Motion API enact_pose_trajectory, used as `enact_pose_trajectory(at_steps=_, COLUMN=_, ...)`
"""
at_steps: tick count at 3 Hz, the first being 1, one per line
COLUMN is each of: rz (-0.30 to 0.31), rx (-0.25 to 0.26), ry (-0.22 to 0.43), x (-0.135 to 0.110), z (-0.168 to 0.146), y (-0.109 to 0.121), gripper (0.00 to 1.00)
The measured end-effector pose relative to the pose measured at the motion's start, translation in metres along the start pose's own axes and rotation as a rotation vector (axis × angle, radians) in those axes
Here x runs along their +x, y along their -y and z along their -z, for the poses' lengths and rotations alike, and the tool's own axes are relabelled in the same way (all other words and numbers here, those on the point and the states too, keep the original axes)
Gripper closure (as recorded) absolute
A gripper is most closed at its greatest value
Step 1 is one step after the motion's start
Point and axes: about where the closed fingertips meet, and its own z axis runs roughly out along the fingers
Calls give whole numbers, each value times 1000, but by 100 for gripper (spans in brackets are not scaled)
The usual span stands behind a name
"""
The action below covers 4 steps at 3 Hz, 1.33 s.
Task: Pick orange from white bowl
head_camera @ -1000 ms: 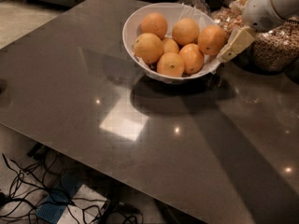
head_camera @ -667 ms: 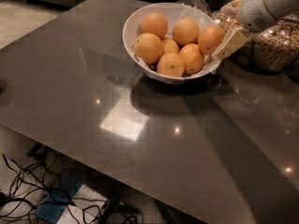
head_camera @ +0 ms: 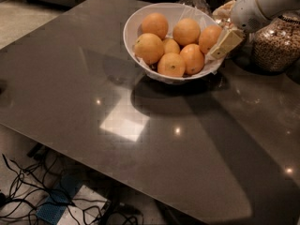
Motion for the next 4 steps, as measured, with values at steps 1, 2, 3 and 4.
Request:
enact_pose_trajectory(at_steps=1, rz=-3, rx=-39, ry=-4, x=3, z=-13, y=-4, gripper=18)
enact_pose_trajectory(at_steps=2, rz=-17, rx=-71, ry=-9, x=10, z=-24, y=-7, gripper=26)
enact_pose_trajectory(at_steps=3, rz=-26, rx=-87, ry=-10, x=14, z=-30, y=-9, gripper=45)
enact_pose_trajectory(at_steps=4, rz=-26, rx=-87, ry=-10, x=14, z=-29, y=-9, gripper=68)
